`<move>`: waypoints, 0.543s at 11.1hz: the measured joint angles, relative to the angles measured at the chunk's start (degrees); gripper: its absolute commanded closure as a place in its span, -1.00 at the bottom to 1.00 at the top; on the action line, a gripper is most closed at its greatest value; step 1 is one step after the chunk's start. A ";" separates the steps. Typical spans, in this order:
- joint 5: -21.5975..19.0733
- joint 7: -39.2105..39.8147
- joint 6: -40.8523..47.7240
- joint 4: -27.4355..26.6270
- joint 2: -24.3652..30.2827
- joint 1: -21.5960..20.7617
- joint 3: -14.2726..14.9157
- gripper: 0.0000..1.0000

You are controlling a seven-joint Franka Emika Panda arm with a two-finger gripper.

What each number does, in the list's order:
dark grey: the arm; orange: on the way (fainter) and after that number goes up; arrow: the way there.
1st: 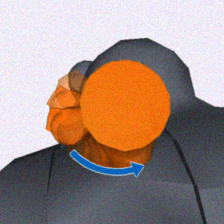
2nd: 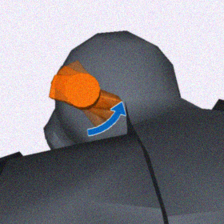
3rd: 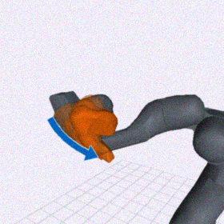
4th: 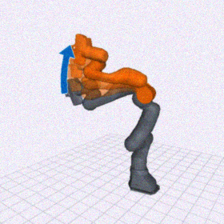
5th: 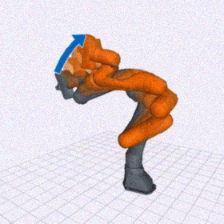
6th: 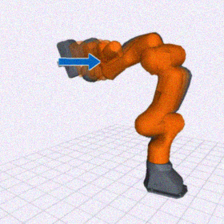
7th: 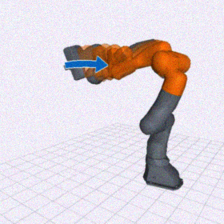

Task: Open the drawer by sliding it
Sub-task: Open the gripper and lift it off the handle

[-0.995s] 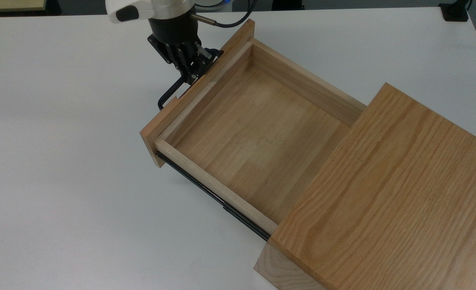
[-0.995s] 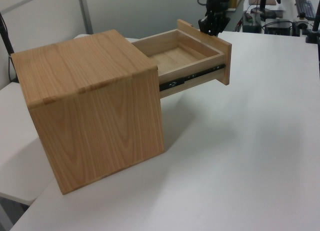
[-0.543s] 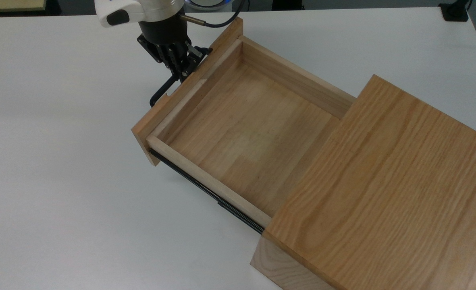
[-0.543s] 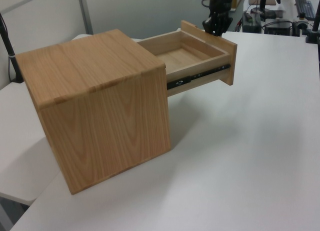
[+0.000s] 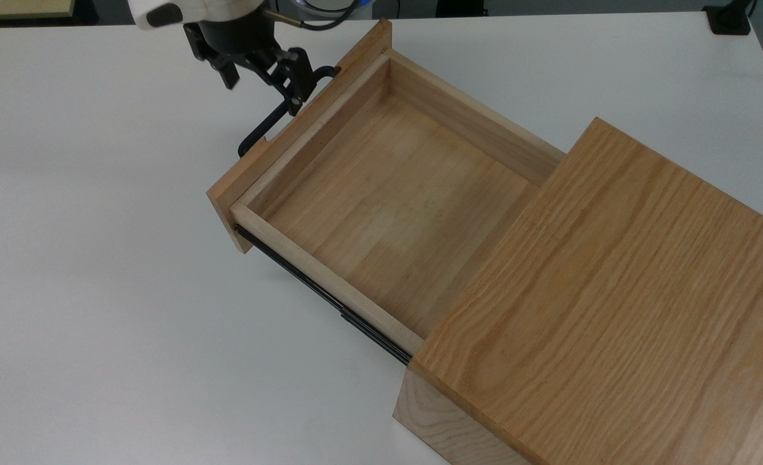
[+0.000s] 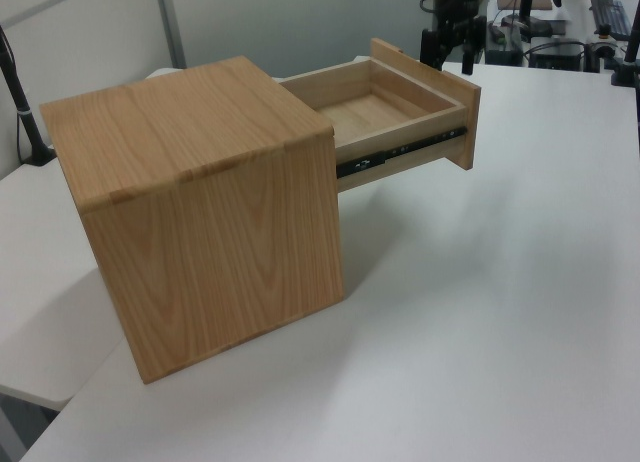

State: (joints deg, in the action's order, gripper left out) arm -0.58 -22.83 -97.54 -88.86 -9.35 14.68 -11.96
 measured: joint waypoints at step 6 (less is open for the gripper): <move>-4.27 -1.32 0.34 1.62 4.78 0.74 0.50 -1.00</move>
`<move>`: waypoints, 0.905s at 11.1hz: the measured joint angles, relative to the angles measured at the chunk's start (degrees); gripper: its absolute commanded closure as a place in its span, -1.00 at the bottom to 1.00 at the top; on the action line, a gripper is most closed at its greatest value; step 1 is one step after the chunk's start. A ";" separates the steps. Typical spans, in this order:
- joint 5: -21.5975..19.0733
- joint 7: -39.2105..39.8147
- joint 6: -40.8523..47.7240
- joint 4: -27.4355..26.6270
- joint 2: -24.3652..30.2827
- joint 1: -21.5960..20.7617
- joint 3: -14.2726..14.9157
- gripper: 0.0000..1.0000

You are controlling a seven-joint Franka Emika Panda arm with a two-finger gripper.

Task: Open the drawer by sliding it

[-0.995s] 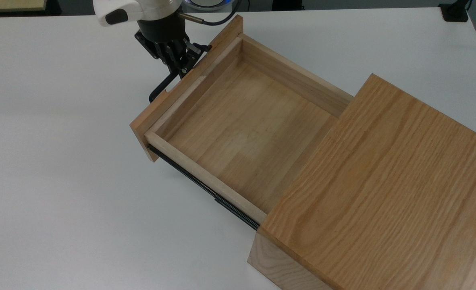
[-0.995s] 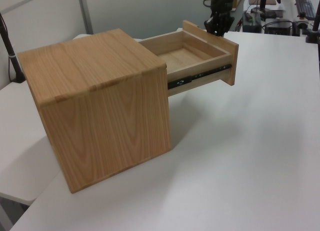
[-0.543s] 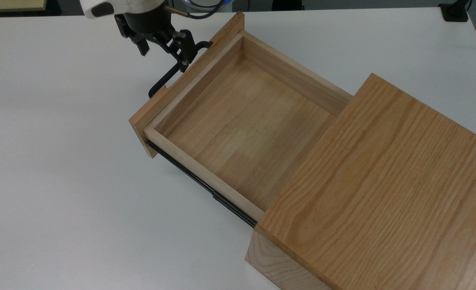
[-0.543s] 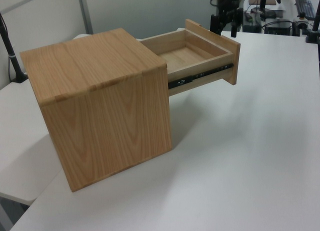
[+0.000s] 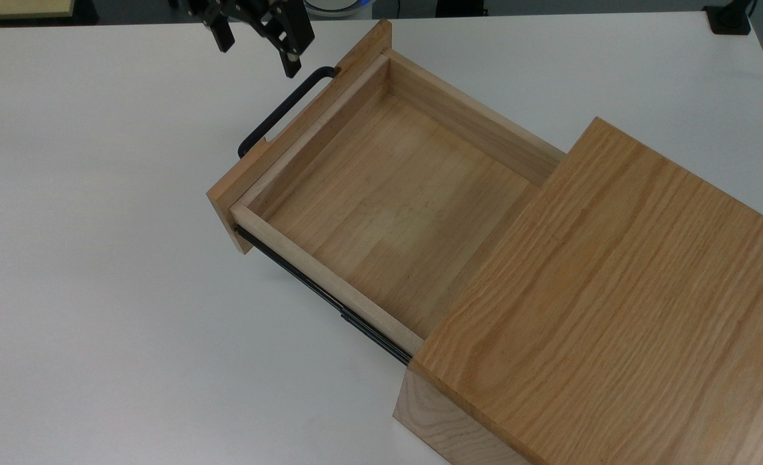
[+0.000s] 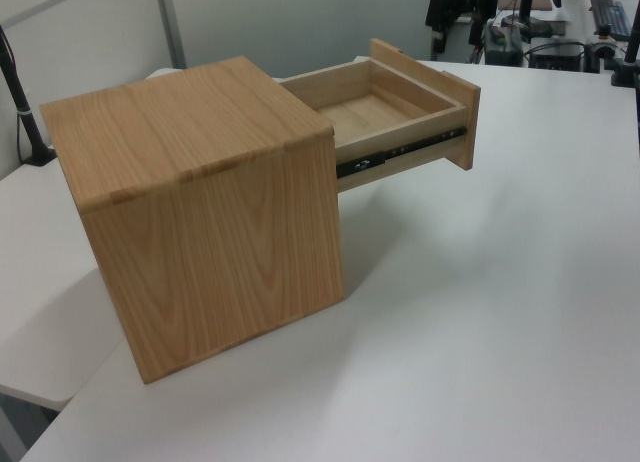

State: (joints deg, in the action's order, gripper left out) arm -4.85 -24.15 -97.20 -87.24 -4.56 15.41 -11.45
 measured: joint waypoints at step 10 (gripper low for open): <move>1.65 10.25 3.39 0.66 4.20 -11.74 9.69 -1.00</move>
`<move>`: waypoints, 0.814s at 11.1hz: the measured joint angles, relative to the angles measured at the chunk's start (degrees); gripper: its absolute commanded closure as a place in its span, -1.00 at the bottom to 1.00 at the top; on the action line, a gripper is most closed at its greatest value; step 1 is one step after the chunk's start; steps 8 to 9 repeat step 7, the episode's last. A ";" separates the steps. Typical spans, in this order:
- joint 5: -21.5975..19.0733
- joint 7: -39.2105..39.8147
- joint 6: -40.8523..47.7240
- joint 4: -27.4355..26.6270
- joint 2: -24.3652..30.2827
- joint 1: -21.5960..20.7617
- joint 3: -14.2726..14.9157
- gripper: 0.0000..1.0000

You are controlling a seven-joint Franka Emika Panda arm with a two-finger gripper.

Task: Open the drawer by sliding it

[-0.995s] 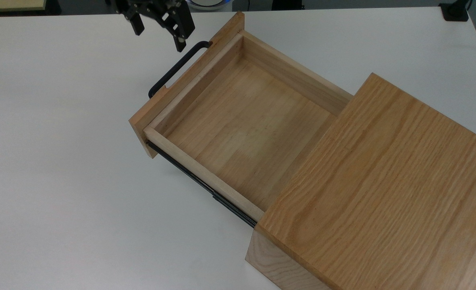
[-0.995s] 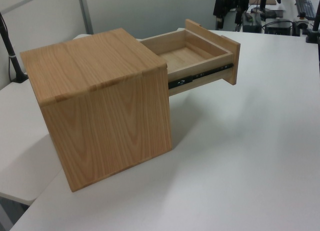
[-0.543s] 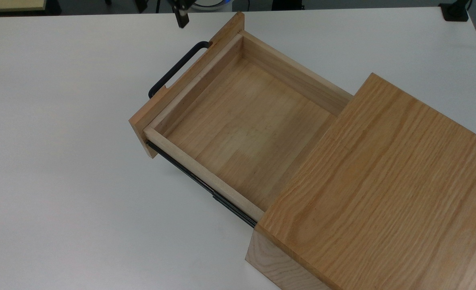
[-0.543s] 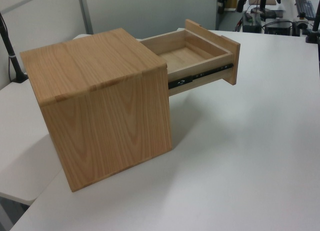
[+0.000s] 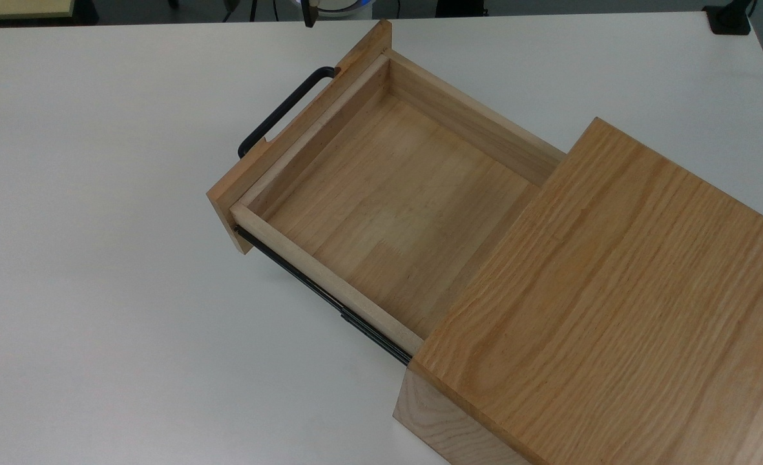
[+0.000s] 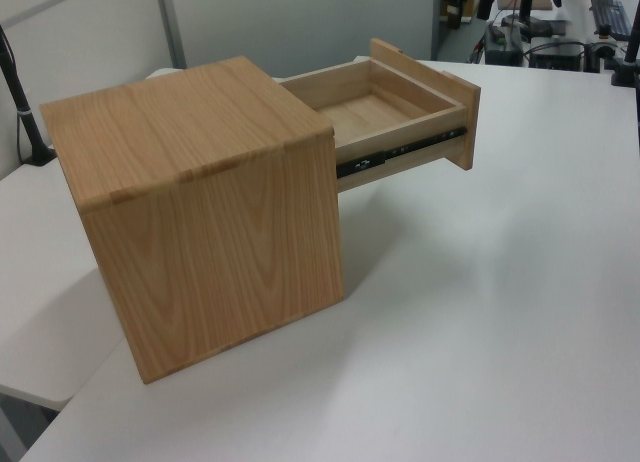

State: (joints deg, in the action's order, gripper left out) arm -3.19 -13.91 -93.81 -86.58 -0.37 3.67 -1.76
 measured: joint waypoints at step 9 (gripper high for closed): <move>4.88 14.45 0.00 -0.93 -0.29 -1.37 0.35 -1.00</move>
